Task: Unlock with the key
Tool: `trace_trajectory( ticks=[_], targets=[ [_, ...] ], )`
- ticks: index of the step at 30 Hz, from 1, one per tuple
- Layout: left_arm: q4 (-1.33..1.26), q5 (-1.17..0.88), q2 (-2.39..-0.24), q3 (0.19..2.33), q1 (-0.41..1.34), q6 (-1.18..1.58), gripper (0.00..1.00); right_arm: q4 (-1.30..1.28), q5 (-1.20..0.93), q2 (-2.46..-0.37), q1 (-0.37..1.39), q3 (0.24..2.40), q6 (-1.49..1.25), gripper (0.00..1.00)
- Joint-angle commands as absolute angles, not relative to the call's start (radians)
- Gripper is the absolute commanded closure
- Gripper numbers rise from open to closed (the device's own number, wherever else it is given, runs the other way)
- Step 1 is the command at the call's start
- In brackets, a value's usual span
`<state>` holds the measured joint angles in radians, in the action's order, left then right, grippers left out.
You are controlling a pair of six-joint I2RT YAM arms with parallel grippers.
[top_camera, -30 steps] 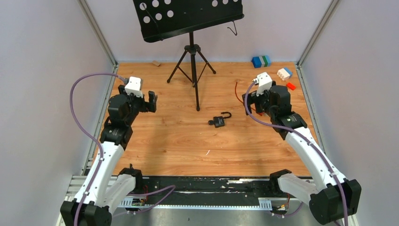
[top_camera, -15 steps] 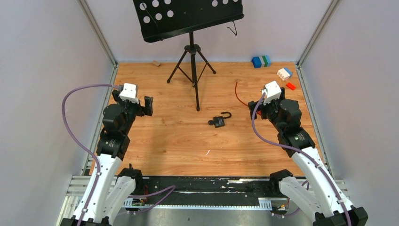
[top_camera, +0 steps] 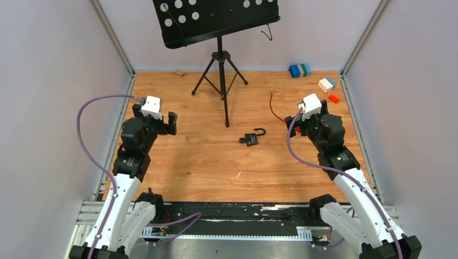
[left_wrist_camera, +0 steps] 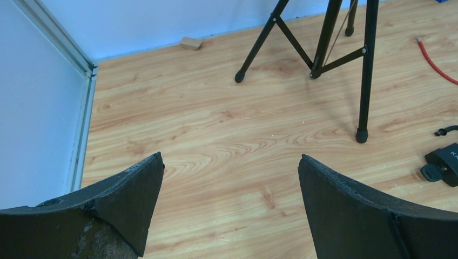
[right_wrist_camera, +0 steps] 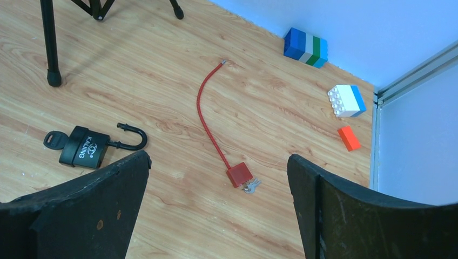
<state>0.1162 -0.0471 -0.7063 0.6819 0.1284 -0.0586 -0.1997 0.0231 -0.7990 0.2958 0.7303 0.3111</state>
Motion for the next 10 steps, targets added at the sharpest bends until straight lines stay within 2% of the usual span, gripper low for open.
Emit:
trace_trajectory(
  ticks=[1, 10],
  targets=[
    [0.1, -0.057, -0.712, 0.69, 0.121, -0.079, 0.0, -0.148, 0.025, -0.806, 0.296, 0.715, 0.326, 0.0],
    [0.105, -0.05, -0.713, 0.692, 0.12, -0.082, 0.0, -0.145, 0.027, -0.811, 0.295, 0.708, 0.334, 0.0]
  ],
)
